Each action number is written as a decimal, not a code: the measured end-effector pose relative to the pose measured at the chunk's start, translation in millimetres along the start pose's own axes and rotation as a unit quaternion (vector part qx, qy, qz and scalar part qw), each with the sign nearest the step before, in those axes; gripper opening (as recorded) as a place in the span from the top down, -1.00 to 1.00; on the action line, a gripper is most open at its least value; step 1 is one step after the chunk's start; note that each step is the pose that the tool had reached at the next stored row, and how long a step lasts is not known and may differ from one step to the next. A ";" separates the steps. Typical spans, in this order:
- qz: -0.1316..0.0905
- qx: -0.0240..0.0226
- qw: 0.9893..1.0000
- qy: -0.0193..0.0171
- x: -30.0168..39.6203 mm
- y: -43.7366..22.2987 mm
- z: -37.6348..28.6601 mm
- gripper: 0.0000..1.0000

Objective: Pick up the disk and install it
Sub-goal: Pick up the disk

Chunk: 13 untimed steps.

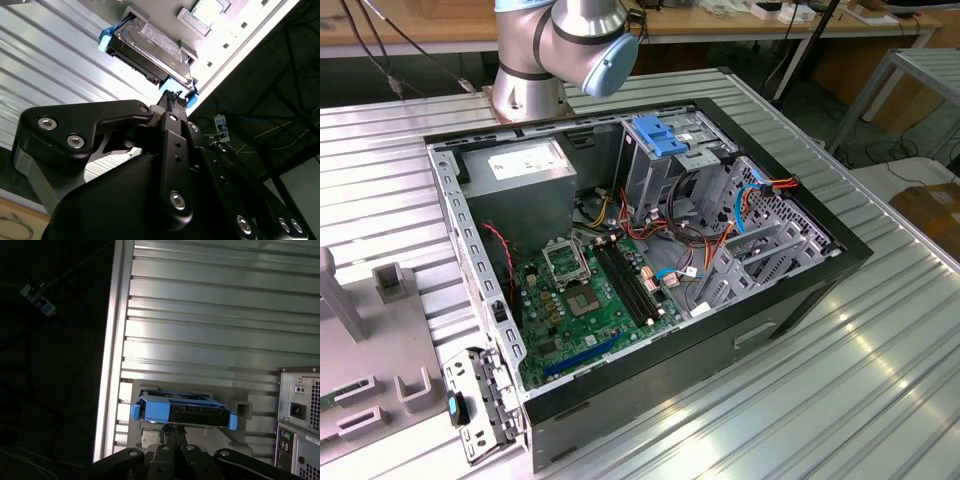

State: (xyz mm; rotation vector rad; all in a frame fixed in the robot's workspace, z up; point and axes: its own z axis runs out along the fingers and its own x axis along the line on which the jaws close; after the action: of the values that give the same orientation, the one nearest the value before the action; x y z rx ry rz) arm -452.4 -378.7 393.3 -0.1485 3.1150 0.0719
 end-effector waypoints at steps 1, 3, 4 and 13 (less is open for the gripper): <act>-0.003 0.000 1.000 0.000 0.0 0.0 0.0 0.79; -0.012 0.000 1.000 0.001 0.0 0.0 0.0 0.79; -0.020 -0.001 1.000 0.001 0.0 0.0 0.0 0.79; -0.068 -0.002 0.998 0.003 0.0 0.0 0.0 0.79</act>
State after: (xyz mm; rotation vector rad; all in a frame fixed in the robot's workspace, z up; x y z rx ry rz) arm -452.4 -378.7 393.3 -0.3610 3.1007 0.0742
